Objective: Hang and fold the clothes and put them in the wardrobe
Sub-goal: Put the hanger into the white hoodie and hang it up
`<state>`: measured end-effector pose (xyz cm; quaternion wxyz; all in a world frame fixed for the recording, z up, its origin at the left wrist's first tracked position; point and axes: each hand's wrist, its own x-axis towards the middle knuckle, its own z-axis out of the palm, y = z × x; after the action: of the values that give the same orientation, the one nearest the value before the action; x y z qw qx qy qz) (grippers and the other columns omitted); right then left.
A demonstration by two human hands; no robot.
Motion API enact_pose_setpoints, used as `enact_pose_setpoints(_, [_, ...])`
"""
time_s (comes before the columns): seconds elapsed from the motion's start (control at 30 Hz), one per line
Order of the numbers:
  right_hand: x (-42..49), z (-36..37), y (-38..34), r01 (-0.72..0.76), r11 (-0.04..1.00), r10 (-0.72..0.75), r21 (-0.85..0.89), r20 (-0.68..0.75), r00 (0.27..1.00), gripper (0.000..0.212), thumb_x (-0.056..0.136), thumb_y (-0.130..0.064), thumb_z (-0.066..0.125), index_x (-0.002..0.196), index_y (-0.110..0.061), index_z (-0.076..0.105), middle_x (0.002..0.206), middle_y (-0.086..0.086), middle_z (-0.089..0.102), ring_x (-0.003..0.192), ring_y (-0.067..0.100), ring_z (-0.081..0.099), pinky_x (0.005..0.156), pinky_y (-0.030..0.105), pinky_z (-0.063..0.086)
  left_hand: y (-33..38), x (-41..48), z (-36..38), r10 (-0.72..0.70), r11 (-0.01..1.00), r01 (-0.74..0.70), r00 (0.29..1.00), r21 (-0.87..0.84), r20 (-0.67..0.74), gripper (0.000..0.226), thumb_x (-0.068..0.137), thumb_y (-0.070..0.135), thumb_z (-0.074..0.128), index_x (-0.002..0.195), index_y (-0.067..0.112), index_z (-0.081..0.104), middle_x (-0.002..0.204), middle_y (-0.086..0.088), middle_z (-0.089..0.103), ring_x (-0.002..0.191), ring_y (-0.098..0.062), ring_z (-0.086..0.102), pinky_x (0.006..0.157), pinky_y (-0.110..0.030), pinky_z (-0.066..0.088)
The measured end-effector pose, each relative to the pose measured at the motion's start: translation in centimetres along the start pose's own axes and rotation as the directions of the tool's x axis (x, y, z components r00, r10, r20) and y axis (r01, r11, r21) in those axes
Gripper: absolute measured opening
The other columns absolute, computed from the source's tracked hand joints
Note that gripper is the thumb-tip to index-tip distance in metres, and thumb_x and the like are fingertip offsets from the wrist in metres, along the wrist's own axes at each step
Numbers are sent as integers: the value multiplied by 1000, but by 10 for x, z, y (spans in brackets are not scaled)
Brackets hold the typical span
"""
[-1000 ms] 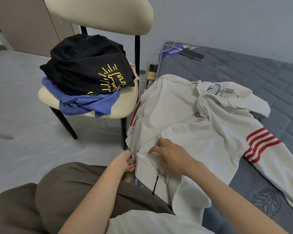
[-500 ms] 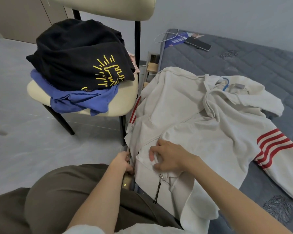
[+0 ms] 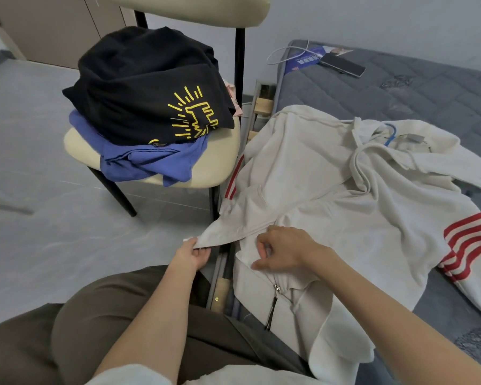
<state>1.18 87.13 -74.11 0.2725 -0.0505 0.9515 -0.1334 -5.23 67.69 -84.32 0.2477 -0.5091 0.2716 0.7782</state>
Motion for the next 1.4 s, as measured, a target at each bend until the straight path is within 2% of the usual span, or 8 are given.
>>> enact_pose_setpoints(0.23, [-12, -11, 1, 2, 997, -22, 80, 258, 966, 55, 63, -60, 77, 106, -38, 51, 106, -8, 39, 104, 15, 43, 95, 35, 42, 16, -45, 5, -1, 988, -29, 981, 151, 195, 15, 85, -6, 44, 91, 3, 55, 96, -14, 61, 87, -24, 61, 53, -36, 58])
enact_pose_setpoints(0.37, [-28, -7, 0, 59, 998, -59, 9, 276, 959, 77, 61, -44, 84, 124, -40, 40, 117, -6, 37, 112, 16, 30, 98, 38, 40, 5, -83, 14, 26, 958, -125, 934, 259, 357, 24, 88, -8, 32, 84, 0, 55, 93, -17, 61, 88, -26, 59, 69, -37, 58])
enact_pose_setpoints(0.57, [-49, 16, 1, 197, 958, -204, -207, -12, 979, 57, 68, -30, 78, 109, -25, 38, 111, -2, 41, 98, 17, 33, 83, 28, 38, -2, -112, -1, -23, 934, -163, 861, 318, 508, 25, 89, -7, 42, 109, -1, 56, 115, -21, 60, 110, -32, 57, 81, -50, 52])
enact_pose_setpoints(0.8, [-71, 29, 18, 251, 952, -297, -177, -328, 897, 17, 75, -20, 58, 92, -17, 59, 100, -2, 57, 92, 17, 46, 76, 27, 38, -10, -124, -10, -45, 905, -183, 856, 383, 515, 22, 91, 5, 43, 104, -4, 58, 112, -22, 63, 100, -32, 63, 82, -47, 54])
enact_pose_setpoints(1.0, [-94, 22, 25, 203, 968, -234, -144, -804, 547, 5, 70, -13, 61, 74, -16, 62, 74, -2, 48, 65, 14, 40, 62, 25, 27, -28, -143, -7, -89, 833, -210, 862, 512, 499, 14, 91, 3, 52, 99, -4, 61, 88, -16, 72, 74, -21, 72, 65, -25, 59])
enact_pose_setpoints(1.27, [-109, 44, 14, 229, 957, -254, -178, -898, 360, 10, 75, -3, 58, 66, -7, 56, 73, 3, 56, 56, 20, 47, 44, 29, 38, -57, -149, 8, -24, 832, -297, 825, 469, 565, 13, 89, 1, 56, 100, -1, 61, 86, -12, 74, 76, -17, 72, 67, -22, 58])
enact_pose_setpoints(1.33, [-110, 49, 13, 188, 950, -302, -248, -881, 365, 14, 71, -1, 62, 63, -8, 53, 66, 4, 51, 50, 20, 41, 38, 28, 33, -64, -151, 15, 45, 868, -326, 803, 375, 594, 10, 90, 1, 54, 97, 1, 61, 81, -8, 74, 72, -14, 72, 59, -20, 57])
enact_pose_setpoints(1.4, [-110, 54, 15, 166, 928, -371, -333, -802, 468, 13, 72, -5, 59, 62, -13, 53, 59, 0, 45, 46, 19, 37, 36, 23, 24, -69, -148, 21, 102, 888, -351, 781, 298, 616, 14, 89, 1, 55, 103, 2, 61, 87, -9, 74, 78, -15, 72, 56, -17, 55])
